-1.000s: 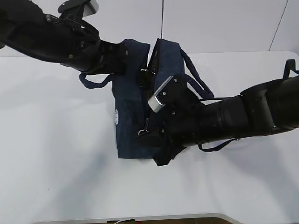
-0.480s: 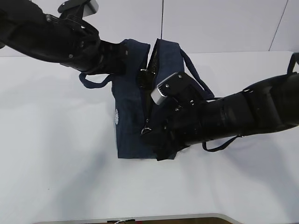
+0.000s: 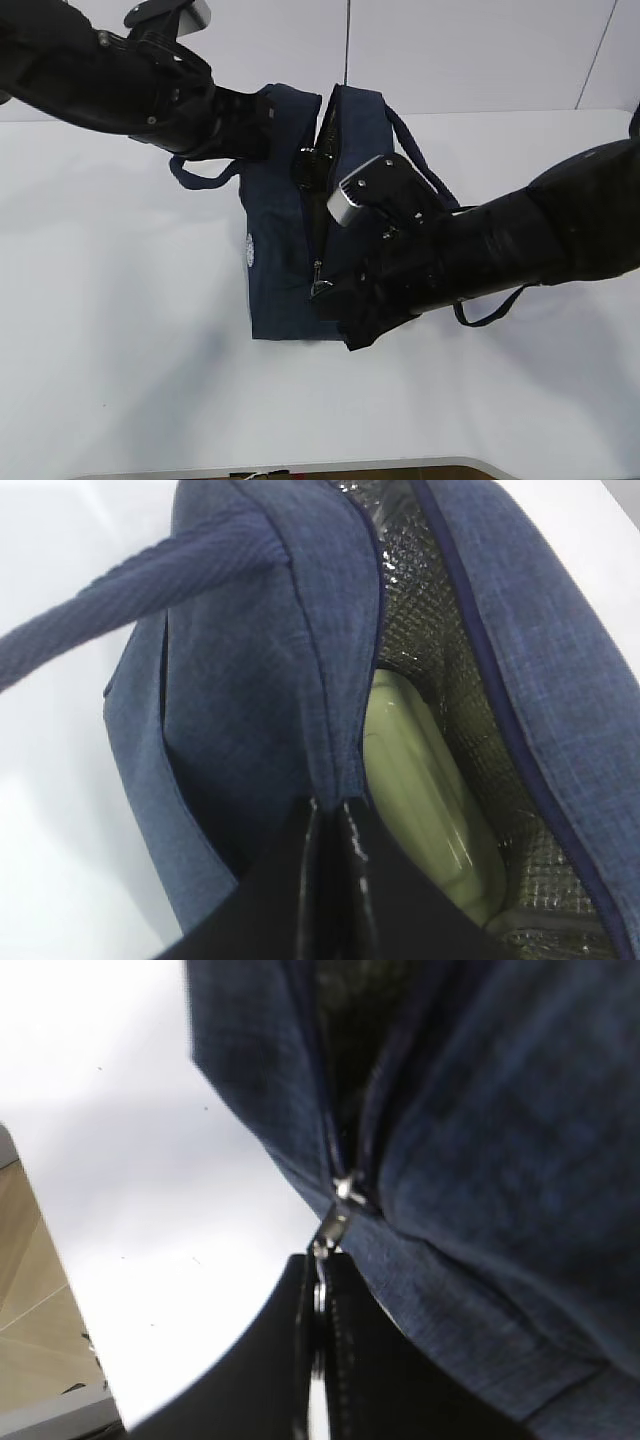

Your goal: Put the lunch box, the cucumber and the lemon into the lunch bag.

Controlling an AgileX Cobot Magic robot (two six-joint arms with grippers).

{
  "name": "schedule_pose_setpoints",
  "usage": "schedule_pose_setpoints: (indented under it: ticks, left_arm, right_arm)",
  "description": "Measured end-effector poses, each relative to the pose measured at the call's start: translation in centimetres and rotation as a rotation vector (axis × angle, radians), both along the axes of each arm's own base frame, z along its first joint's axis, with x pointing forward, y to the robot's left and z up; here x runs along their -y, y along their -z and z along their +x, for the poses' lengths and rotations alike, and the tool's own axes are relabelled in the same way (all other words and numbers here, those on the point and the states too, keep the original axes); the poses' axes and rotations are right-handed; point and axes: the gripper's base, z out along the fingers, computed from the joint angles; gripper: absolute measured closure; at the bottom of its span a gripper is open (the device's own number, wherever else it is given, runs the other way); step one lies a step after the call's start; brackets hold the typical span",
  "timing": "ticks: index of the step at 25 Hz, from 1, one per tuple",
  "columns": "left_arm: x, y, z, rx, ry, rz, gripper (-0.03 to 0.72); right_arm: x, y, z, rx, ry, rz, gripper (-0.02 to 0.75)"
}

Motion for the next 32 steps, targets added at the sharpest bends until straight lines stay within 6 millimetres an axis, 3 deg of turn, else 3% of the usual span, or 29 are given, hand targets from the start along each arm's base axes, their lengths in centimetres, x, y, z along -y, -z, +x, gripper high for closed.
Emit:
schedule_pose_setpoints:
  ticks: [5, 17, 32]
  left_arm:
    - [0.0, 0.0, 0.0, 0.000, 0.000, 0.000, 0.701]
    - [0.0, 0.0, 0.0, 0.000, 0.000, 0.000, 0.701]
    - [0.0, 0.0, 0.0, 0.000, 0.000, 0.000, 0.701]
  right_arm:
    - [0.2, -1.5, -0.4, 0.036, -0.006, 0.007, 0.733]
    - [0.6, -2.8, -1.0, 0.046, -0.034, -0.028, 0.733]
    - [0.3, -6.0, 0.0, 0.094, -0.056, -0.059, 0.733]
